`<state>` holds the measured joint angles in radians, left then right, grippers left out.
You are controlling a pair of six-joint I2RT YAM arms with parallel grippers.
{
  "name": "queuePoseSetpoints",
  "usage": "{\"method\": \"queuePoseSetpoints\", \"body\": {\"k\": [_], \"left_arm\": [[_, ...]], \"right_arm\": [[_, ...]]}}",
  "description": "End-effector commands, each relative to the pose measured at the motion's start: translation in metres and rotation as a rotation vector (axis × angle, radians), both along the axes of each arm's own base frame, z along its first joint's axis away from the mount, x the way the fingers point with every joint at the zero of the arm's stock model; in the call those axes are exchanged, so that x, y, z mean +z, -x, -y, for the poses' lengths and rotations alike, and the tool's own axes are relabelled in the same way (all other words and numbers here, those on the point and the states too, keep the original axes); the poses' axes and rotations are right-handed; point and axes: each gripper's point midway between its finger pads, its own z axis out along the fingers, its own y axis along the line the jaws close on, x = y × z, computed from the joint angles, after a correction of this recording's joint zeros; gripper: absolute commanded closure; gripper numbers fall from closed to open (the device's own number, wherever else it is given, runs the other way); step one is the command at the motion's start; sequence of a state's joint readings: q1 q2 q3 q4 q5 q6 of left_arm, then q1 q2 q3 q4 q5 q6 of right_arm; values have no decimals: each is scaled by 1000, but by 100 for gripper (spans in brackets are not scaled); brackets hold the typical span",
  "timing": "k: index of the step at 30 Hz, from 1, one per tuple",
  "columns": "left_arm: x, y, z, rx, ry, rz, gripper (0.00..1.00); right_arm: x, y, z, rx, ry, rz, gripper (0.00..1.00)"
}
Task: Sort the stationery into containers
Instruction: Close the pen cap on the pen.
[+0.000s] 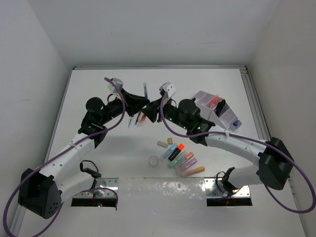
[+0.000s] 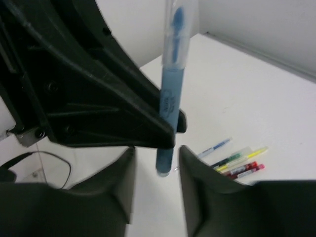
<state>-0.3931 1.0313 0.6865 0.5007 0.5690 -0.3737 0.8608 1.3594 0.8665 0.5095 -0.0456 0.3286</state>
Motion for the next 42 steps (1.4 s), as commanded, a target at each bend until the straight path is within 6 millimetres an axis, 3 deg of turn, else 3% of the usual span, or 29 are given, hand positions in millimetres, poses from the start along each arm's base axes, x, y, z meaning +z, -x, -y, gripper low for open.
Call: {"method": "queuePoseSetpoints", "body": {"k": [1, 2, 3, 4, 5, 6, 8, 9, 11, 12, 13, 14, 15, 17, 18, 20, 23, 27, 30, 34, 35, 37, 39, 42], "left_arm": [[8, -1, -2, 26, 3, 22, 100], [5, -1, -3, 30, -11, 23, 100], [3, -4, -6, 49, -37, 38, 100], [-3, -5, -9, 60, -62, 25, 100], [-6, -7, -11, 72, -92, 49, 100], [-11, -8, -13, 77, -117, 55, 100], [-23, -8, -14, 74, -186, 78, 100], [-27, -7, -13, 67, -207, 87, 100], [-38, -4, -13, 50, -252, 102, 100], [-40, -3, -12, 40, -268, 111, 100], [-45, -1, -12, 29, -287, 111, 100], [-48, 0, -11, 16, -319, 146, 100], [-51, 3, -9, 2, -332, 151, 100], [-52, 5, -7, -6, -345, 162, 100], [-52, 6, -6, -9, -345, 161, 100], [-51, 7, -5, -14, -341, 158, 100], [-49, 7, -5, -10, -332, 153, 100], [-47, 9, -4, -17, -324, 155, 100], [-48, 10, -4, -17, -322, 152, 100], [-48, 10, -1, -22, -316, 150, 100], [-45, 10, 0, -22, -309, 158, 100], [-41, 7, 0, -3, -289, 148, 100], [-32, 2, -1, 32, -209, 79, 100], [0, -5, -5, 62, -79, 64, 100]], "right_arm": [[17, 11, -5, 51, 4, 33, 57], [12, 11, 0, 37, 31, 29, 51], [6, 12, 12, 23, 89, 26, 37], [1, 12, 20, 11, 127, 22, 32], [-13, 13, 33, -15, 197, -17, 29], [-4, 12, 46, -38, 213, 2, 27], [-10, 15, 64, -44, 296, -19, 29], [6, 14, 72, -56, 292, -4, 53], [27, 11, 81, -75, 300, 6, 82], [36, 10, 81, -80, 293, 11, 89], [43, 8, 80, -83, 283, 14, 89], [54, 6, 77, -90, 248, 20, 81], [62, 1, 73, -101, 219, 27, 48], [84, -7, 63, -117, 98, 45, 31], [80, -12, 56, -113, 88, 32, 27], [92, -18, 46, -110, 20, 34, 26], [86, -28, 30, -103, -20, -12, 27], [76, -37, 24, -126, -48, -53, 30], [68, -38, 19, -116, -69, -68, 37], [61, -37, 10, -84, -97, -95, 70], [53, -37, 7, -68, -87, -107, 86], [44, -35, 4, -57, -88, -133, 100], [30, -36, 5, -65, -65, -161, 100], [1, -31, 11, -76, 0, -174, 100]]}}
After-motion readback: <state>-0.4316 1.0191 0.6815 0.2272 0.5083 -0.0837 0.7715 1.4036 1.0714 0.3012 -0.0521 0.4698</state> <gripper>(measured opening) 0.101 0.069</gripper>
